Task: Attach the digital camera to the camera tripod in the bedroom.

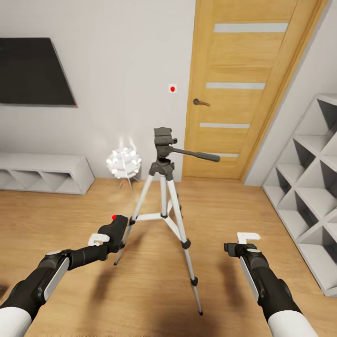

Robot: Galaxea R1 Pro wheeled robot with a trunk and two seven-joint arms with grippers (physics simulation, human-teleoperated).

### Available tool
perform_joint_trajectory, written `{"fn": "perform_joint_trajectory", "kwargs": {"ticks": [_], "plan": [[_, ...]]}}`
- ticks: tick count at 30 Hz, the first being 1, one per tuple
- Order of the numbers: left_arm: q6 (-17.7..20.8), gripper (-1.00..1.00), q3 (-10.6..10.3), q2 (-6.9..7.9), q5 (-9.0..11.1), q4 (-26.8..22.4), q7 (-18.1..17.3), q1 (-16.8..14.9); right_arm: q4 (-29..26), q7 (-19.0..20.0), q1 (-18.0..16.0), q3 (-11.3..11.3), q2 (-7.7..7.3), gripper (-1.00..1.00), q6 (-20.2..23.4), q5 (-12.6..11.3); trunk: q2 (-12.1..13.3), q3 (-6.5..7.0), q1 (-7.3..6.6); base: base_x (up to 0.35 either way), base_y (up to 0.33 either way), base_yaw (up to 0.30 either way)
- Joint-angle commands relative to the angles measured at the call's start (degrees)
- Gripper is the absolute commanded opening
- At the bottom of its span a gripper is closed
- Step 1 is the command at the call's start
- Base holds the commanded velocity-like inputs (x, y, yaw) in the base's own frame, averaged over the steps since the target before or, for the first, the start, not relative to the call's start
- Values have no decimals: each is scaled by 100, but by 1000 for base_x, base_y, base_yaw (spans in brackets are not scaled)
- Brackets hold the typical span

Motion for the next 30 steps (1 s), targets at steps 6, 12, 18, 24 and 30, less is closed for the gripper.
{"fn": "perform_joint_trajectory", "kwargs": {"ticks": [6,12,18,24,30], "plan": [[39,-100,-16,5,49,-2,0,-9,-5,7,-2,-2,-17,100,34,22,-11,-10,3,0,0,132],[39,-100,-17,5,49,-2,0,-8,-4,8,-2,2,-15,100,34,19,-11,-10,3,0,0,16],[39,-100,-17,5,49,9,0,-8,-4,8,-2,3,-13,100,26,20,-11,-10,3,0,0,3],[44,-100,-17,5,57,53,0,-5,-23,8,-3,2,-9,100,48,27,-11,-10,3,17,0,0],[48,-100,-17,5,58,23,0,-6,-21,-1,-2,4,-7,100,26,30,-11,-10,3,136,0,0]]}}
